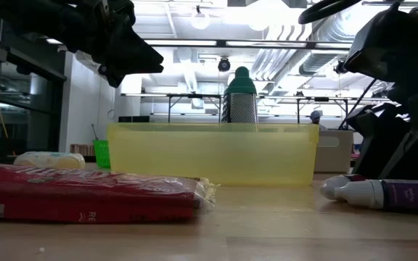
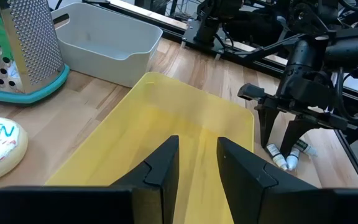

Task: Pick & Place Food Item
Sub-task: Put the red food coloring bottle into the green bin

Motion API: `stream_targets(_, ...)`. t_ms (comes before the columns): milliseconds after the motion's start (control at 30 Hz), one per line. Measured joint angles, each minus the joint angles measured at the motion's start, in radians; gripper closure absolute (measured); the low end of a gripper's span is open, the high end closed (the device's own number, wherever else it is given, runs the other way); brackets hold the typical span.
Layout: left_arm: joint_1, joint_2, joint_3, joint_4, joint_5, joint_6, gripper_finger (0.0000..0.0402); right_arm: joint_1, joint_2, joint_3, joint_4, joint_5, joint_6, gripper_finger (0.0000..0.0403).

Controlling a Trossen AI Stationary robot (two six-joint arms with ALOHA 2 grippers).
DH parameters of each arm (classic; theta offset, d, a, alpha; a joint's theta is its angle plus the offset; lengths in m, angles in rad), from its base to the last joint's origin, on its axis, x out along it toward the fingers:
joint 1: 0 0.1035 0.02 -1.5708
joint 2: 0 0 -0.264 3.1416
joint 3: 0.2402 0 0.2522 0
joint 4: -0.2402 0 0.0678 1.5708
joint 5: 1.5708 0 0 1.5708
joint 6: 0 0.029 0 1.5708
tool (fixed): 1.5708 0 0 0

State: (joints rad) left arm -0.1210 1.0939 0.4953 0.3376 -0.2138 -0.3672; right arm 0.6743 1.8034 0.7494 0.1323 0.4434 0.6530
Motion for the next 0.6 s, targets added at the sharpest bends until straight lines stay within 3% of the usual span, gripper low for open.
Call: stream_targets(600,0.0,0.0,0.0,0.0,0.0,0.0,0.0297,-0.014,0.001,0.0,0.026,0.02,-0.169,0.025)
